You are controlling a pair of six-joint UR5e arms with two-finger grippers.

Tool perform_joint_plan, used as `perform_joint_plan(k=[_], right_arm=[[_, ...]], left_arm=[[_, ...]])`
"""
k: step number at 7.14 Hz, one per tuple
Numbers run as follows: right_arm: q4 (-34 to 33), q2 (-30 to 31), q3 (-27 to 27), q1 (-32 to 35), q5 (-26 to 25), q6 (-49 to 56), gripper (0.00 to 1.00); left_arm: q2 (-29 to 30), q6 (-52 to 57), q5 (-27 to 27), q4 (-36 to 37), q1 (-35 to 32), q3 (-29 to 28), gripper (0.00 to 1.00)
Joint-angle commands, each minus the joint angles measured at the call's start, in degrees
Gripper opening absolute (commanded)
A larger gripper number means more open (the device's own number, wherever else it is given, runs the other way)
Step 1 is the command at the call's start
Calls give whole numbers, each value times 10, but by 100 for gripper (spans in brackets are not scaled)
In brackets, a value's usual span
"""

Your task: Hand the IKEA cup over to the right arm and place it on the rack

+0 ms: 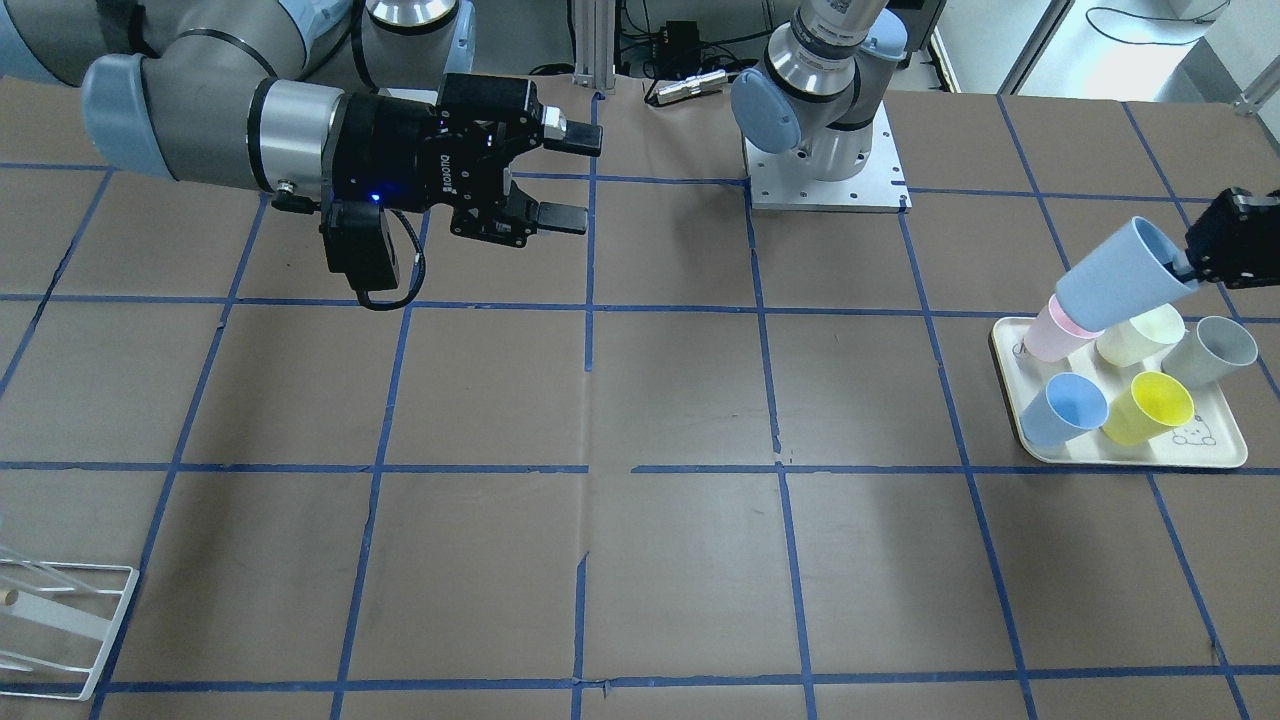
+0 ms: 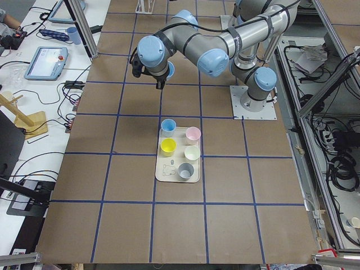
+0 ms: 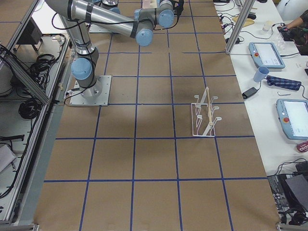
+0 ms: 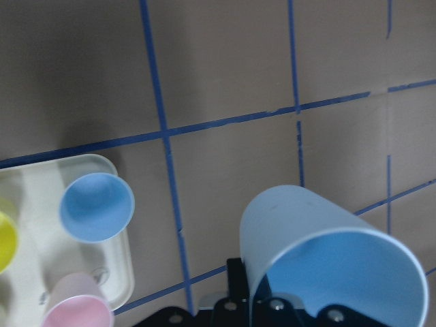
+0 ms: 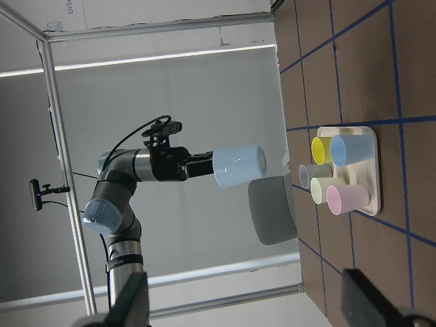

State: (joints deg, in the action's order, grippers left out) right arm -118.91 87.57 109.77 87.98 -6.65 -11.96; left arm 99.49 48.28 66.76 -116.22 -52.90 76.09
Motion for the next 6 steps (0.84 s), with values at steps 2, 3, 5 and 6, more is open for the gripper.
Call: perform_joint_plan(k=[2, 3, 5, 6], right_arm=[[-26, 2, 13, 0, 13, -13, 100], [-26, 1, 11, 0, 19, -14, 100], [-26, 1, 13, 0, 22, -25, 100], [-26, -1, 14, 0, 22, -33, 100]], left_arm=[[-87, -92, -179, -1, -74, 94, 0], [-87, -159, -248, 1, -109, 100, 0], [-84, -194, -377, -2, -163, 112, 0], [-82, -193, -408, -4, -187, 127, 0]])
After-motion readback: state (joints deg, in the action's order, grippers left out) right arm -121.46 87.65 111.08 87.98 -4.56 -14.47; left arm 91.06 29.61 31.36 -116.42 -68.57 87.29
